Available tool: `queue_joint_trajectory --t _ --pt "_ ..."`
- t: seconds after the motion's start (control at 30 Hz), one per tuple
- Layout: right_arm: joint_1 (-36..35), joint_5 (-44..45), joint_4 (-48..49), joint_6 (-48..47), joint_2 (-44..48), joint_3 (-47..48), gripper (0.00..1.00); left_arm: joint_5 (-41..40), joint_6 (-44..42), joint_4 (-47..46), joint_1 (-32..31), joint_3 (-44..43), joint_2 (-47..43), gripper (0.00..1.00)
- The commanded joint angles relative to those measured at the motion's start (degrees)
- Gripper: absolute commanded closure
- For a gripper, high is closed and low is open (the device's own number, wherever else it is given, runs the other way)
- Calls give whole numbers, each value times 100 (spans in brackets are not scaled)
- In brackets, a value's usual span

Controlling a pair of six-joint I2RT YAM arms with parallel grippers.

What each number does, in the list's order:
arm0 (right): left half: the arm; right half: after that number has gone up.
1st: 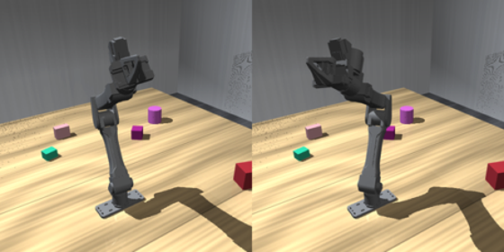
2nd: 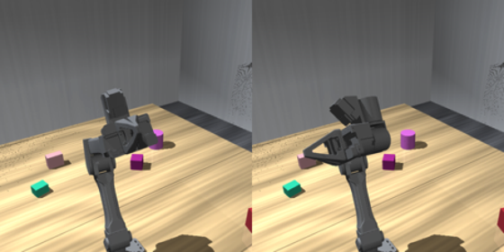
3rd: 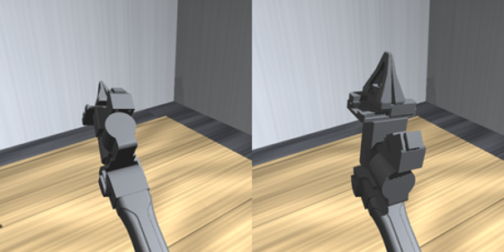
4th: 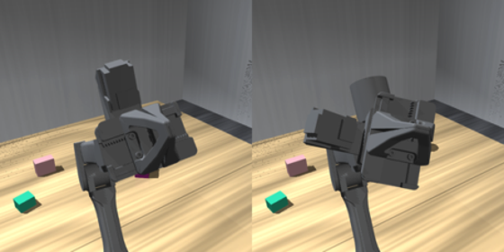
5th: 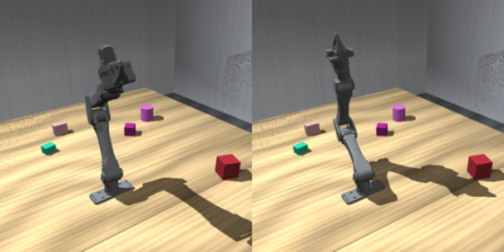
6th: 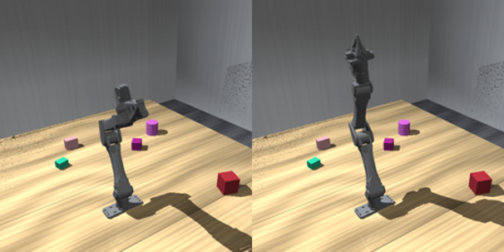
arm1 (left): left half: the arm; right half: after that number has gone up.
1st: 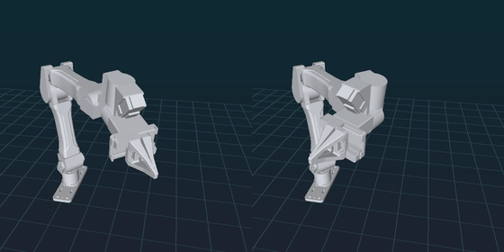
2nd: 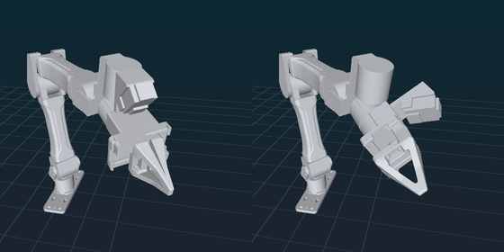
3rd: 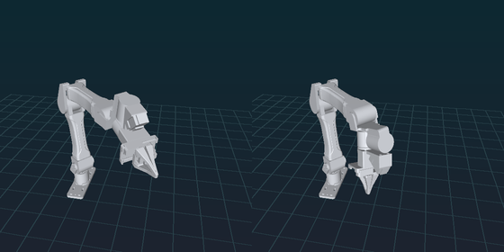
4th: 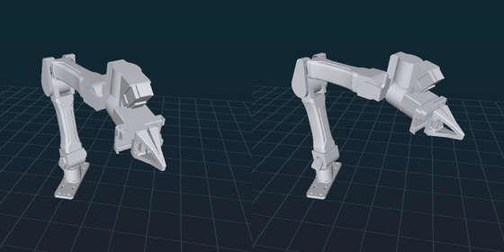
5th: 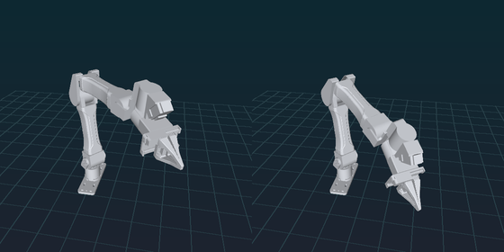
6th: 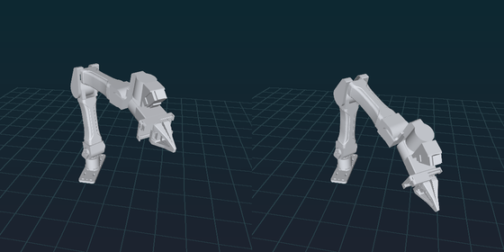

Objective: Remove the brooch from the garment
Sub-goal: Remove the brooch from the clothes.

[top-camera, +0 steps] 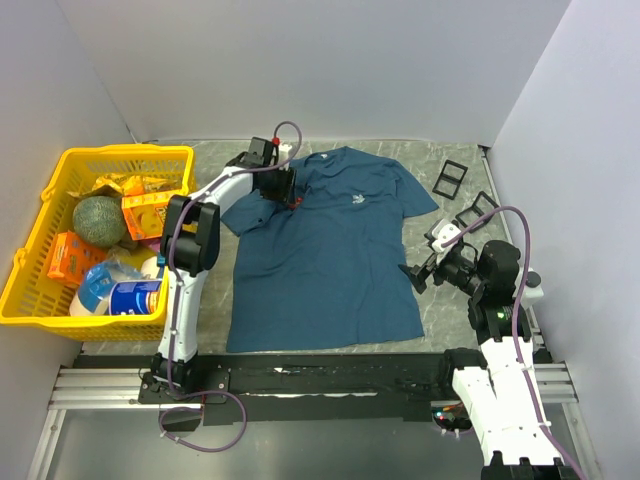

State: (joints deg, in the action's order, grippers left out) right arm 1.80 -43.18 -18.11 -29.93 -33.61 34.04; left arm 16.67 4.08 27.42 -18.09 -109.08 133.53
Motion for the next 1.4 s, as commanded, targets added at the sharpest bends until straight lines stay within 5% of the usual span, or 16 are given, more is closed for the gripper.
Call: queue_joint_trajectory --t 0.0,0.63,0.9,1.37 --pt "39 -68 79 -56 -14 -47 0 48 164 -123 -28 -192 -337 45" --pt "31 -68 71 -83 -14 -47 0 -981 -74 -158 -397 -79 -73 47" --pt "31 -68 79 -83 -32 -47 0 -612 -161 -457 -397 106 -478 48" --pt "31 -50 71 -92 -58 -47 0 179 -83 -140 -371 -404 -47 67"
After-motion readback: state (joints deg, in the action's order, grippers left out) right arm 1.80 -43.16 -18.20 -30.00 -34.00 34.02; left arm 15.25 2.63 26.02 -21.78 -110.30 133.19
